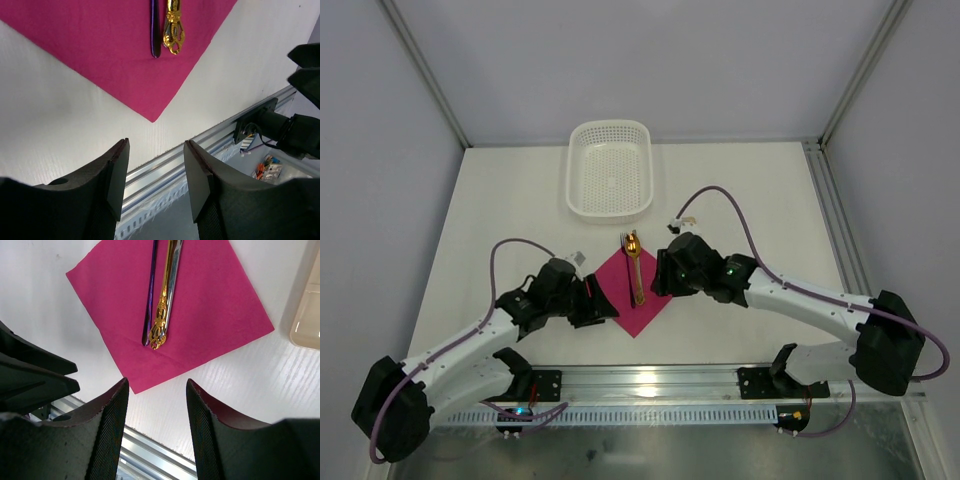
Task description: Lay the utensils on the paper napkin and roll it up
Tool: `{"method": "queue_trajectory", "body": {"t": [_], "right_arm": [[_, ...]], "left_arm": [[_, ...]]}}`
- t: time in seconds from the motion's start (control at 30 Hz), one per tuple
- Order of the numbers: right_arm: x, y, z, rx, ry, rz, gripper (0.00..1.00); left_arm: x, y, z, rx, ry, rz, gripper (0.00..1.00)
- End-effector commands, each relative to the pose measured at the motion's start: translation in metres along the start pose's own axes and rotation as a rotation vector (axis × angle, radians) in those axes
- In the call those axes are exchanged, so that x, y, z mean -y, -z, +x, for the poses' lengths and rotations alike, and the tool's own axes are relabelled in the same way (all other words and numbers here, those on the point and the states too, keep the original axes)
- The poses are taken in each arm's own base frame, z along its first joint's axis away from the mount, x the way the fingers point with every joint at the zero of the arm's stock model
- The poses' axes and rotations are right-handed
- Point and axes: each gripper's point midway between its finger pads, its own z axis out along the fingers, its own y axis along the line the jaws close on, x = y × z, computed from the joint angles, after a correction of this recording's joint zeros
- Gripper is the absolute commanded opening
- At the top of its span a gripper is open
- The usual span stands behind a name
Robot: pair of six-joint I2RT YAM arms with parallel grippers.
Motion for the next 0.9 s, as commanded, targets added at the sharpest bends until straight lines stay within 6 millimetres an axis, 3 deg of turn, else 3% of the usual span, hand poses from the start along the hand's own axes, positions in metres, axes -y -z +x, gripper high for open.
{"method": "queue_trajectory", "body": {"t": [0.0,0.33,0.87], "right_arm": [[0.003,0.013,-0.012,0.077,0.006,0.000,0.52],[0.016,0.009,0.004,0.071,-0.013,0.002,0.52],[0.020,0.006,0.004,0.079,-0.006,0.024,0.52]], "left_arm": [[0.009,-0.005,-0.016,0.103,0.074,0.026,0.51],[0.002,-0.027,-0.015,0.117,0.113,-0.026,0.53],[-0.007,-0.048,-0.008,0.124,0.117,-0.115,0.51]]}}
